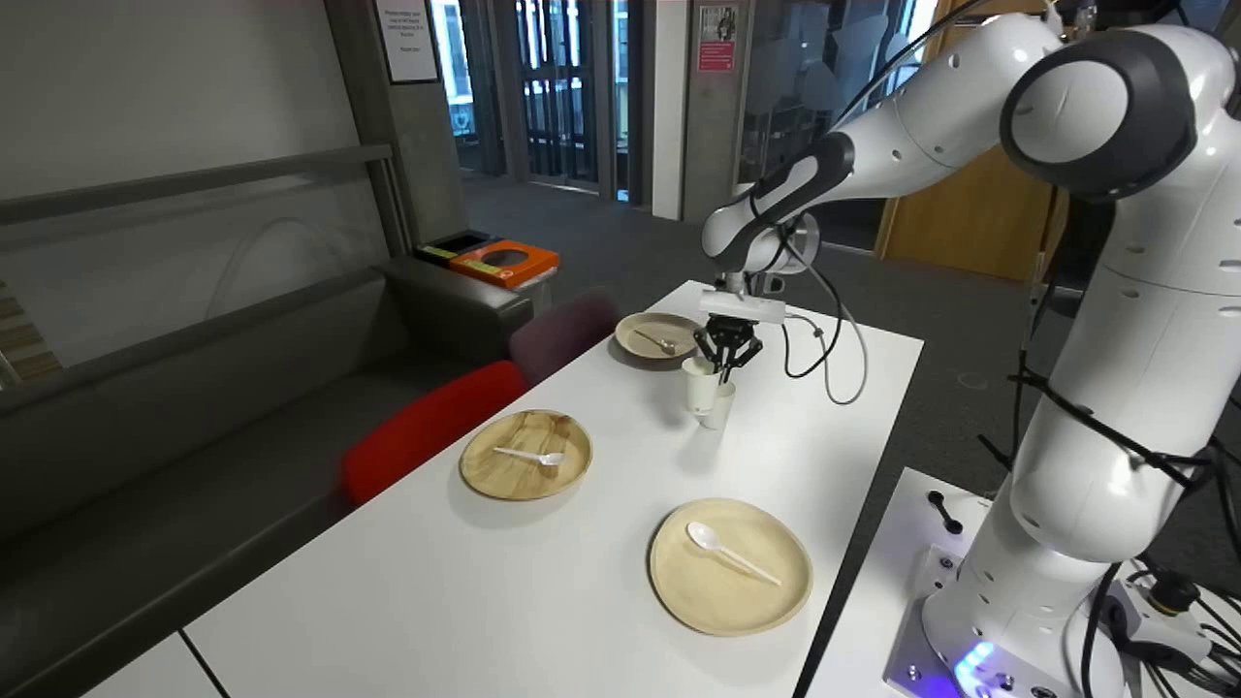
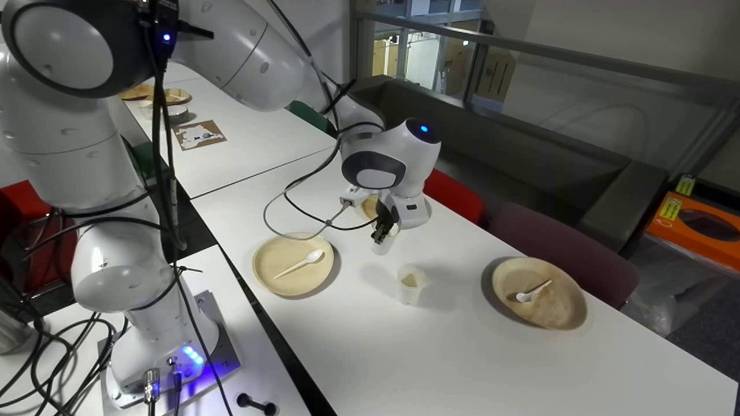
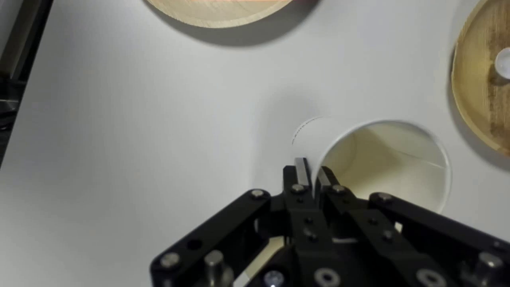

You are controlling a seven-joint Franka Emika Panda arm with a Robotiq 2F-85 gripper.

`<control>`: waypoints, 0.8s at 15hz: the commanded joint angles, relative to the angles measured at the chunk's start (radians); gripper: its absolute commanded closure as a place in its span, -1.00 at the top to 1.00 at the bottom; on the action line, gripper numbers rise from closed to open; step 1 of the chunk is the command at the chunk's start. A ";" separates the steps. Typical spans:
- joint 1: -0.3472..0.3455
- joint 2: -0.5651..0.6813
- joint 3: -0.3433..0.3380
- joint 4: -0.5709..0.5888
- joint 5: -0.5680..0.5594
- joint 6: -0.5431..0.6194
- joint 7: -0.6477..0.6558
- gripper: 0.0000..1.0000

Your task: Move the middle cup to the right, then put the right and left cups in the middle cup

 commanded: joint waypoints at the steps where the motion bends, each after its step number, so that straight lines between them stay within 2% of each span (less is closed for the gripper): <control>1: -0.028 -0.163 -0.009 -0.100 -0.016 0.035 0.052 -0.98; 3: -0.044 -0.205 -0.005 -0.108 -0.036 0.031 0.081 -0.98; 5: -0.061 -0.210 0.005 -0.089 -0.081 0.043 0.170 -0.98; 12: -0.083 -0.102 0.002 0.008 -0.176 0.002 0.357 -0.98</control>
